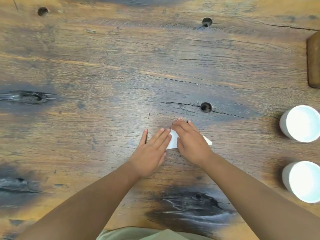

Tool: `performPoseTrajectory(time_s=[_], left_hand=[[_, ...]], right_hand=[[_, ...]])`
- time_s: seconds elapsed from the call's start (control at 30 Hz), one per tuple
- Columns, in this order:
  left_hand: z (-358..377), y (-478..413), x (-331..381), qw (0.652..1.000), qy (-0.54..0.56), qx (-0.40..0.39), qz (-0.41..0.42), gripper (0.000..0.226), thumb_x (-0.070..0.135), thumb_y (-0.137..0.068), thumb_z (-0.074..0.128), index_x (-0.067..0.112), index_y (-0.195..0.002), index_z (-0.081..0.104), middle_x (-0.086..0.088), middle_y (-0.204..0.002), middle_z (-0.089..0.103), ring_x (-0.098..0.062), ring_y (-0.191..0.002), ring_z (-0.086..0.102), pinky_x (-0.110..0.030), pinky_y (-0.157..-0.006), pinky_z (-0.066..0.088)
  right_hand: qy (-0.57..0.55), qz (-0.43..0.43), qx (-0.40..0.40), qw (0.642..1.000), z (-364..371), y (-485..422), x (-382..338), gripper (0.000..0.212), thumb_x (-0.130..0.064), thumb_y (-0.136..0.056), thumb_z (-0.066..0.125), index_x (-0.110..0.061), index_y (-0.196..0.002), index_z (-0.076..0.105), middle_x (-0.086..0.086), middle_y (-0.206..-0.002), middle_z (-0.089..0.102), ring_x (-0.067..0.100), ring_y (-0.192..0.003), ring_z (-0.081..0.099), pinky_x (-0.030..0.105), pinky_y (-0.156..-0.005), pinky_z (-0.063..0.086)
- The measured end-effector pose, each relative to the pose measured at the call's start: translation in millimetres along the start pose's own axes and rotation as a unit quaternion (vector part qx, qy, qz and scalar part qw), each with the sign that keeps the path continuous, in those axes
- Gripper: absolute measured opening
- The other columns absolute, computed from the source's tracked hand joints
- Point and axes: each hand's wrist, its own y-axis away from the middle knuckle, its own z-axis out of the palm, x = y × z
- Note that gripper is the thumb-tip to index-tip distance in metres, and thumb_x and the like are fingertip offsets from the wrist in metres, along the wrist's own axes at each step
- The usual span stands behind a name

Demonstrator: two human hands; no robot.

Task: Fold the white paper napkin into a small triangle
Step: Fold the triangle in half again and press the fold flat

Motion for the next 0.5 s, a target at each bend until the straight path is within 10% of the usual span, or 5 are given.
performPoseTrajectory(time_s=[0.5], left_hand=[[0, 12, 43, 0.996, -0.026, -0.002, -0.086, 0.061, 0.038, -0.099, 0.035, 0.003, -0.149, 0.031, -0.019, -0.146, 0.04, -0.034, -0.14, 0.032, -0.064, -0.114, 0.022]], right_hand=[[0.097, 0.011, 0.015, 0.995, 13, 21, 2, 0.061, 0.004, -0.077, 0.06, 0.0, -0.137, 0.051, 0.014, -0.143, 0.05, 0.032, -0.13, 0.047, 0.046, -0.106, 0.043]])
